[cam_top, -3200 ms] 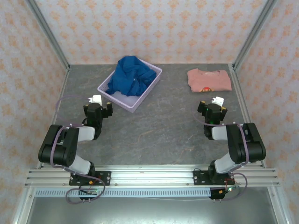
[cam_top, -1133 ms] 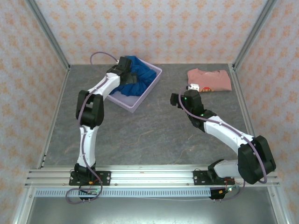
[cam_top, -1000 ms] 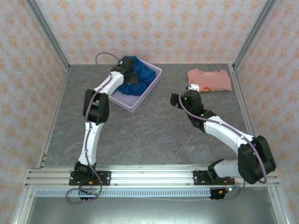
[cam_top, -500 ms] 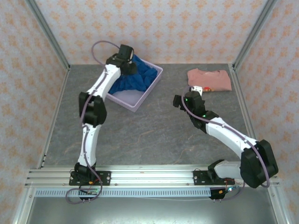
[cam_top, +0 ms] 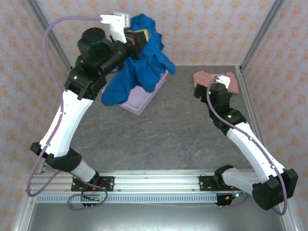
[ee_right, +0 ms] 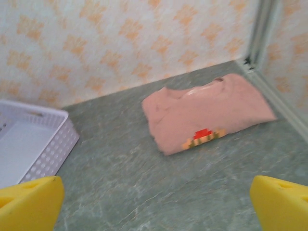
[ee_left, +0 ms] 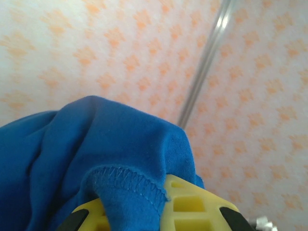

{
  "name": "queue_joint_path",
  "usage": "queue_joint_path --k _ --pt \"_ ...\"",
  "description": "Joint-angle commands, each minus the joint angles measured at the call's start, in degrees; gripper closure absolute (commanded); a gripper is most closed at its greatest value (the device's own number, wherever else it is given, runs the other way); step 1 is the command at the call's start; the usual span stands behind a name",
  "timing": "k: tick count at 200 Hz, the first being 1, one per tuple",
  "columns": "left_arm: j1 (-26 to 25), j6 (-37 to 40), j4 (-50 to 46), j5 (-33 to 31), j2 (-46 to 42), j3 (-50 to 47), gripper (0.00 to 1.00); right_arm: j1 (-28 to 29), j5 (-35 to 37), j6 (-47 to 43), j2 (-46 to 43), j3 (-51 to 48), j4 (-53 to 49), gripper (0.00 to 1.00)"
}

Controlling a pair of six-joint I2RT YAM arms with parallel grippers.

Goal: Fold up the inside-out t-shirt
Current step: Place the T-shirt at the center of the table.

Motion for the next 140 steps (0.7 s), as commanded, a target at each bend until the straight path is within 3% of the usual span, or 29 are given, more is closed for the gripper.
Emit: queue_joint_path --k 1,37,44,64,71,87,118,140 --pt "-3.5 0.8 -2.7 2.2 5.8 -1.8 1.0 -2.3 4.5 -0.5 -4.4 3.8 -9.0 0.0" --pt "-9.4 -1.7 0.1 3.2 10.0 -8.9 0.99 -3.0 8.4 -2.9 -6.9 6.7 -12.9 0.01" --pt "-10.0 -1.6 0.0 2.9 10.9 -10.1 0.9 -3.0 8.3 -3.2 -6.9 6.6 -12.7 0.01" --pt "-10.0 -0.6 -1.9 -2.5 13.2 -13.3 0.39 -3.0 5.7 -3.2 -6.4 5.6 -12.0 0.01" --pt "-9.6 0.7 -4.0 -5.8 13.7 -13.8 0.3 -3.0 4.2 -3.3 -6.2 5.2 -11.7 0.01" --pt "-7.5 3.0 -6.7 -10.4 12.0 -17.7 0.22 -2.9 -0.6 -3.5 -5.9 3.9 -11.2 0.02" --pt "-0.3 3.9 -3.9 -15.2 5.3 -34.1 0.07 -2.8 -10.5 -1.1 -5.8 -1.1 -7.7 0.02" --pt "1.8 7.6 -9.2 -17.6 10.4 -33.1 0.04 -2.6 -13.7 0.7 -4.3 -3.4 -4.7 0.02"
